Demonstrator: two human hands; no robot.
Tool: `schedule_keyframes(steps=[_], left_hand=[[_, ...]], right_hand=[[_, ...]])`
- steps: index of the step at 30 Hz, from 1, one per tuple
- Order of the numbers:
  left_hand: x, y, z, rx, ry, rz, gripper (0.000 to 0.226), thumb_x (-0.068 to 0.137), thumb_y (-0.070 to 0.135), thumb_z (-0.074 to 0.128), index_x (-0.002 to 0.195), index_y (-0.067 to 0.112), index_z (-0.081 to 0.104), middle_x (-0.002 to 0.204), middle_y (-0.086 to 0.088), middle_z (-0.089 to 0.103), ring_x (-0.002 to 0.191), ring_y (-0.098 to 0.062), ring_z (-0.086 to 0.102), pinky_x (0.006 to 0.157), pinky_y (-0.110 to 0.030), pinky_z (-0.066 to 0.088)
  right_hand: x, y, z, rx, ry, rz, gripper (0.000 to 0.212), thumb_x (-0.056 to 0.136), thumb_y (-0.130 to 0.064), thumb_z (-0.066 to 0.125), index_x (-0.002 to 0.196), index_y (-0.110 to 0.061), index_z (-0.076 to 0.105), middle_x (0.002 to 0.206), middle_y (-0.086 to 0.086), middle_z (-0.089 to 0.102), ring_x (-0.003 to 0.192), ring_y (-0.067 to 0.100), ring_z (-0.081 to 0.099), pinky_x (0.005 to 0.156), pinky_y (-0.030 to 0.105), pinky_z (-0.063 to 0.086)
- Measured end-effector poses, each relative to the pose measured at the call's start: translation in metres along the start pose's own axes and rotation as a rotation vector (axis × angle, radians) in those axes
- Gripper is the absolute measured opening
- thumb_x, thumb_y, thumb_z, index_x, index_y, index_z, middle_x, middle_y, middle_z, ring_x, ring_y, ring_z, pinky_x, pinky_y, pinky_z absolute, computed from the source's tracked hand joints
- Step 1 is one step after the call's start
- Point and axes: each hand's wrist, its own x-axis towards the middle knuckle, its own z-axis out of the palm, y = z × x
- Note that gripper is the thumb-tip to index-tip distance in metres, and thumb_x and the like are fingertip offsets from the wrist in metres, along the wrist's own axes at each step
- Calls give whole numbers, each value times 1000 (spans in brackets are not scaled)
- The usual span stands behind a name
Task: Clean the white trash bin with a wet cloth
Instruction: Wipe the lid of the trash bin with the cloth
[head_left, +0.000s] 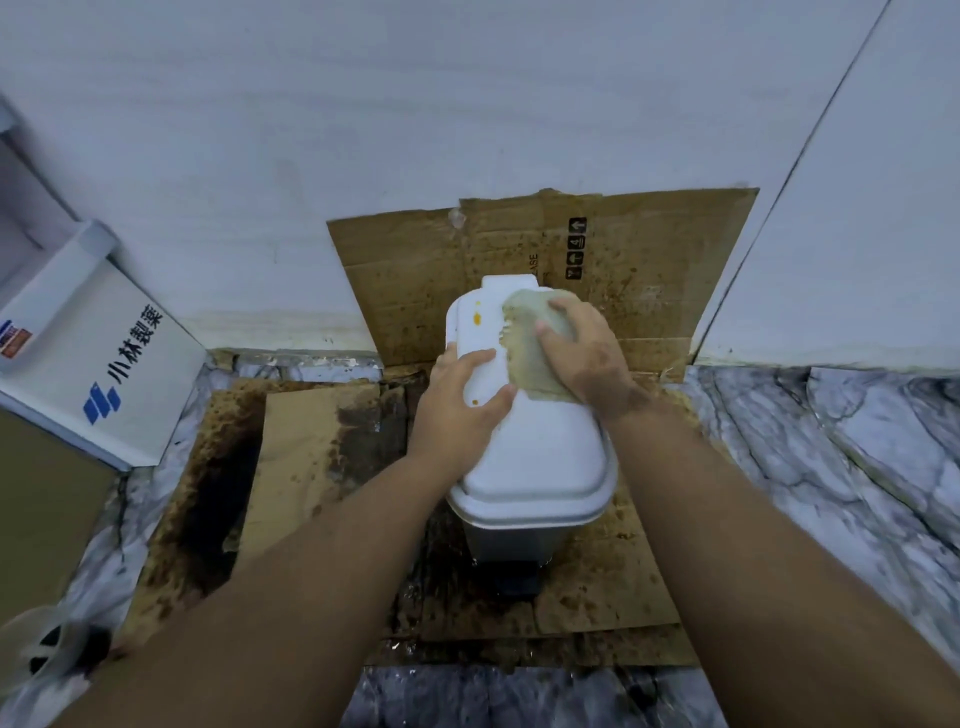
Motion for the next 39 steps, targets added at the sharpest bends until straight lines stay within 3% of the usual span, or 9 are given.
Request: schedule_keyframes(steps=[5,8,12,18,23,28,32,36,39], left_hand=[[2,-1,2,-21,25,4,48,92,44,71,138,40,57,153,22,29,150,-5,24,106,-24,30],[4,-3,2,-17,31,7,48,92,42,71,138,38,58,132,33,25,148,-5,26,109,-27,35],[4,-3,0,-20,14,-4,50,91,46,71,138,41,57,157,21,26,149,-7,26,113,-34,37],[4,-2,1,-5,27,46,53,91,51,69,140,38,55,145,20,37,130,-5,43,103,-35,44],[5,-3,1,21,35,37,56,87,60,66,139,43,53,153,13,40,135,-14,46,107,-45,46],[6,-4,-3,77,-36,10,53,92,56,60,142,41,51,165,6,28,149,-22,32,114,-50,39],[13,6,-11,71,164,52,29,99,39,60,123,24,66,128,3,63,122,-22,57,96,-37,49],[53,25,-24,405,497,116,22,94,40,55,101,23,67,99,5,51,98,-20,49,85,-41,47],[97,47,-31,548,377,157,32,95,48,54,116,26,65,108,1,47,107,-23,45,91,-40,40]], right_hand=[[-4,10,1,-132,-151,-36,60,97,-50,51,152,-46,29,168,8,-3,154,27,4,125,40,10],[38,-13,7,-326,-142,-45,60,97,-60,38,154,-50,19,166,13,7,151,37,11,124,46,13],[83,-51,21,-624,-145,-34,56,94,-62,22,147,-45,31,143,14,44,126,40,46,104,54,38],[81,-91,64,-835,-108,-12,56,94,-49,20,127,-20,54,137,18,52,125,41,44,108,61,23],[71,-107,56,-561,-275,28,55,96,-31,25,147,-19,43,162,21,19,150,44,8,120,60,-3],[39,-81,13,-166,-45,-101,43,98,-21,43,141,-15,50,145,9,51,135,28,43,115,39,34],[-9,-34,6,-280,100,-92,46,95,-30,50,137,-11,48,147,20,38,135,39,37,112,45,37],[-36,-12,16,-244,-2,10,71,96,-52,45,155,-22,18,162,17,12,149,35,18,115,46,33],[-41,-10,22,-320,94,-66,71,96,-55,42,155,-21,19,153,12,30,140,32,34,107,44,43]])
